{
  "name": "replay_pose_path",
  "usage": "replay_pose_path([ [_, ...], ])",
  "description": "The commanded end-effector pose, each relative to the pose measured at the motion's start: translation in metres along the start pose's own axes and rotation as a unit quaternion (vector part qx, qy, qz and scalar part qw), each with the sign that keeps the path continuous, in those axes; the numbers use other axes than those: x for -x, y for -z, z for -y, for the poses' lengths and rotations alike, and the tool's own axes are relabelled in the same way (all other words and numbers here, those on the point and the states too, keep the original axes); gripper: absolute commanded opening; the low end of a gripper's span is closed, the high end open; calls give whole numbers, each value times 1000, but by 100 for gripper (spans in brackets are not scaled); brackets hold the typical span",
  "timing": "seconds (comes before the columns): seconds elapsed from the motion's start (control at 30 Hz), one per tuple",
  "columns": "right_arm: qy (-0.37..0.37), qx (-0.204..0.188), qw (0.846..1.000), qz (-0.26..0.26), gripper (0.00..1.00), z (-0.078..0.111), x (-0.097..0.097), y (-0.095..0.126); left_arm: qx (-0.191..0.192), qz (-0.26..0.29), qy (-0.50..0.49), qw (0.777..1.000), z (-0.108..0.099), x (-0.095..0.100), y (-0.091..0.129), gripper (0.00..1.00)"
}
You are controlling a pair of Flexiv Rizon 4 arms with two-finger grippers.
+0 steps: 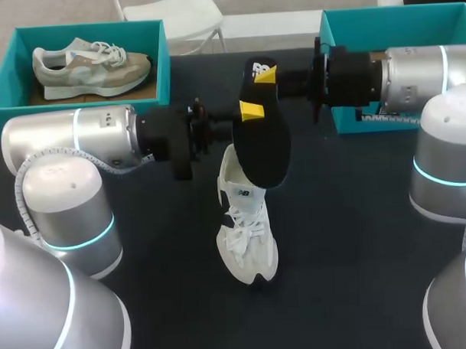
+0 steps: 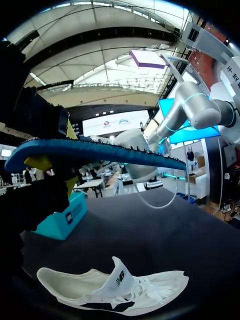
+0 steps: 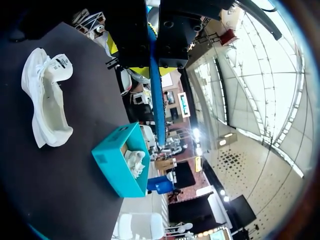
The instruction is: Take the shoe out of the shoebox, open the shoe tongue, remove and reinsert the insole, then place the shoe into the shoebox
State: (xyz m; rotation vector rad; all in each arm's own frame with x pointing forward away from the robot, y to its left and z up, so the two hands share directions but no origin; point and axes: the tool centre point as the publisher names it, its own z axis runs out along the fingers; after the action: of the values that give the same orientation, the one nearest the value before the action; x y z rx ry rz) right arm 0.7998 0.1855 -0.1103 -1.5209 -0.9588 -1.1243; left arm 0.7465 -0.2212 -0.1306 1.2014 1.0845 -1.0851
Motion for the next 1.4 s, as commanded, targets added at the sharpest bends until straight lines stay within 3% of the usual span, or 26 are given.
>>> replay_pose_path([
  [0.03, -2, -1, 1000, 3, 0, 2, 1, 2, 3, 1, -2, 1000, 4, 1, 8, 35],
  [0.2, -2, -2, 1000, 2, 0, 2, 2, 2, 5, 4, 3, 1000, 2, -3, 5, 12],
  [0.23, -2, -2, 1000, 2, 0, 2, 3, 2, 5, 6, 4, 1000, 2, -3, 4, 2],
  [0.47, 20, -7, 1000, -3, 0, 4, 5, -3, -2, 12, 10, 1000, 1, -4, 0, 0],
  [0.5, 31, -4, 1000, 3, 20, 4, 6, -4, -4, 14, 15, 1000, 0, -4, 2, 0],
  [0.57, 64, -5, 998, 11, 97, 4, 7, -4, -5, 14, 17, 1000, -1, -4, 4, 0],
  [0.6, 71, -8, 997, 17, 100, 4, 6, -4, -6, 14, 20, 1000, -1, -4, 6, 0],
  [0.97, 152, -28, 988, 7, 100, 14, -2, 6, -9, 12, 39, 999, -7, -1, 32, 0],
  [1.23, 183, -81, 980, 22, 100, 37, -1, 33, -8, 12, 45, 999, -8, 6, 45, 0],
  [1.4, 187, -79, 979, 29, 100, 50, -1, 54, -10, 11, 44, 999, -5, 13, 50, 0],
])
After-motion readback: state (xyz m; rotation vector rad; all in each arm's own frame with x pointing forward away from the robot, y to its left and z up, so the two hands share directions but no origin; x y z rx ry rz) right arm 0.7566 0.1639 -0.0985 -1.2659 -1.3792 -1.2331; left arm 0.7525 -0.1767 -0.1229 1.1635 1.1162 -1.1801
